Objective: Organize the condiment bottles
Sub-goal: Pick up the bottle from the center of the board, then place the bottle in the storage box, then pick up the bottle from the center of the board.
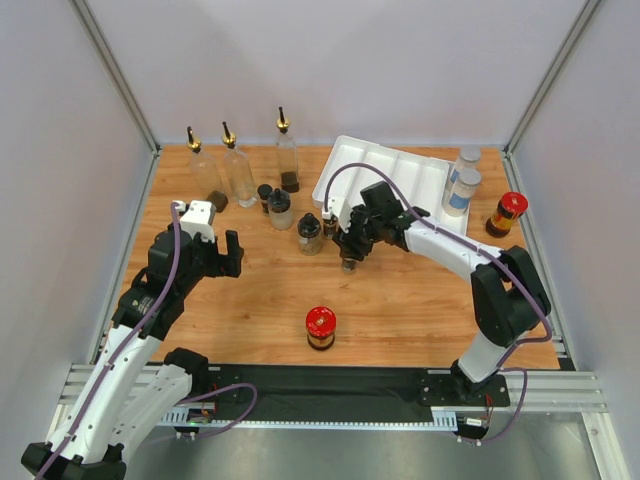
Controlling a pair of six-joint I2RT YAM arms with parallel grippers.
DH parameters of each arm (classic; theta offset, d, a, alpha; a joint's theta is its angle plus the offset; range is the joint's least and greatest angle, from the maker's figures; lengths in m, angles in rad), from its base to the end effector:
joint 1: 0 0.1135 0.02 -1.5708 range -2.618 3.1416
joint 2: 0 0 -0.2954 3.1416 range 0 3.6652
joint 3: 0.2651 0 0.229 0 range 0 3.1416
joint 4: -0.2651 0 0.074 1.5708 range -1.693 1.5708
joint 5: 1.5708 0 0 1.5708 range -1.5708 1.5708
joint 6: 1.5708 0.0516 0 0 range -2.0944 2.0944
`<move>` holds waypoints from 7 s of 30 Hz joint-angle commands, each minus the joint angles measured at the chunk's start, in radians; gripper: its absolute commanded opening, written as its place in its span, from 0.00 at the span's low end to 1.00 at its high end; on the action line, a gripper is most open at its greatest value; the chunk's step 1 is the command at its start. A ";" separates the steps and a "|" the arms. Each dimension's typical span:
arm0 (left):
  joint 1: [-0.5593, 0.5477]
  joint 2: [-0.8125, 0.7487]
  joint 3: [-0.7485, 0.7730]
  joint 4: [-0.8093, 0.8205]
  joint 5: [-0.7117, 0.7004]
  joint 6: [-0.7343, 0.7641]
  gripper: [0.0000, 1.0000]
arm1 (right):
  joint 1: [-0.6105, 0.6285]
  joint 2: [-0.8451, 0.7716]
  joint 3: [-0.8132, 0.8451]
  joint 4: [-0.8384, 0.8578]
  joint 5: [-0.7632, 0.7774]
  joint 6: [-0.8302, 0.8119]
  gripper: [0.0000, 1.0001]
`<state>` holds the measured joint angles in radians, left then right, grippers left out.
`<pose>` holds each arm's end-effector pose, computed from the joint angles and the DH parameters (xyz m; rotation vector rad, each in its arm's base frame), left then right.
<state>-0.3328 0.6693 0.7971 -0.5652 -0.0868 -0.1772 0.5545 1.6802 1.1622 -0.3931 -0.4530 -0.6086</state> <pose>0.1087 -0.0328 0.3313 0.1010 2.0119 -0.2386 0.2838 0.2023 0.2547 -1.4899 1.9186 0.5354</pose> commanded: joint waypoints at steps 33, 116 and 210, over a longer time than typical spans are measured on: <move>0.006 -0.011 -0.004 0.008 0.021 0.005 1.00 | -0.384 -0.220 0.223 -0.287 0.020 -0.003 0.08; 0.006 0.030 -0.001 0.005 0.027 0.013 1.00 | -0.545 0.313 0.735 -0.026 0.258 0.153 0.97; 0.006 0.003 -0.007 0.010 0.067 0.010 1.00 | -0.071 0.500 0.801 -0.477 -0.196 -0.424 0.81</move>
<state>-0.3328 0.6758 0.7967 -0.5652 -0.0338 -0.1764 0.4812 2.1719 1.9263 -0.8577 -0.6262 -1.0050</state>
